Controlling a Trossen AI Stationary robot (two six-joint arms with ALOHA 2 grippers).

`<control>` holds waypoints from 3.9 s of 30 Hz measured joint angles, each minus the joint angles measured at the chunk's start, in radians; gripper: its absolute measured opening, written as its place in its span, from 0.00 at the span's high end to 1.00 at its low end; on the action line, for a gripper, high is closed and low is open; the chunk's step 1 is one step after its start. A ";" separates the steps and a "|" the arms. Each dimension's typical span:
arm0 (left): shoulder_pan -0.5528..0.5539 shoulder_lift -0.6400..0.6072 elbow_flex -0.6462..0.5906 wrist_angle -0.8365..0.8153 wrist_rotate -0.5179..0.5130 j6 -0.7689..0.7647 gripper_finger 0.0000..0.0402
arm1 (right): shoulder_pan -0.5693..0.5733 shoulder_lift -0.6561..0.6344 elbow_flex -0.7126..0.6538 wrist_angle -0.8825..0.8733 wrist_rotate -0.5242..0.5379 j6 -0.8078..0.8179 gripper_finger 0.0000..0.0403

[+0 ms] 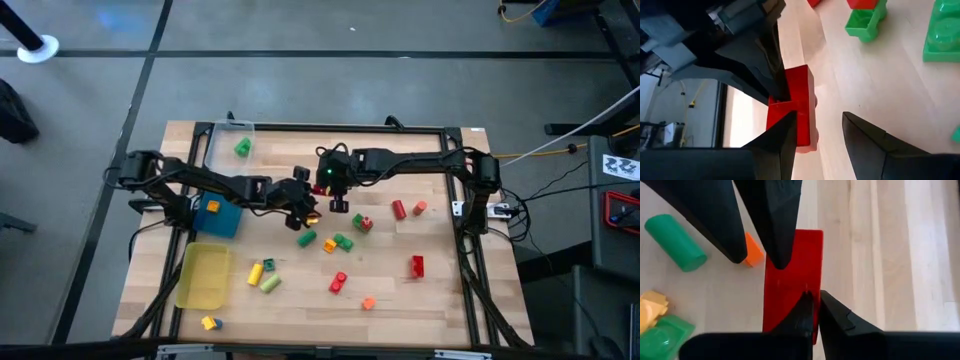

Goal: Sort blocks by size
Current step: Put the top red 2 stud game piece into the transparent bin, then put the red 4 stud game piece into the blue bin

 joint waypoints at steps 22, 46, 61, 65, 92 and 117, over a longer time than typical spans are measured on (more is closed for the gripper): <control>0.053 0.083 -0.004 0.068 -0.002 -0.045 0.86 | 0.001 0.000 0.002 0.028 -0.017 0.017 0.97; 0.082 0.098 -0.005 0.093 -0.017 -0.046 1.00 | 0.002 -0.004 0.003 0.086 0.001 -0.032 0.86; 0.109 0.059 -0.004 -0.014 -0.118 -0.079 1.00 | -0.086 -0.128 0.035 -0.182 0.050 -0.211 0.73; 0.155 0.015 -0.003 -0.049 -0.125 -0.129 1.00 | -0.105 -0.192 0.049 -0.266 0.111 -0.301 0.73; 0.591 -0.269 -0.003 -0.830 -0.157 -0.649 1.00 | -0.103 -0.381 -0.290 -0.496 0.210 -0.359 0.73; 0.655 -0.267 -0.003 -0.809 -0.158 -0.747 0.70 | -0.103 -0.381 -0.409 -0.282 0.033 -0.413 0.73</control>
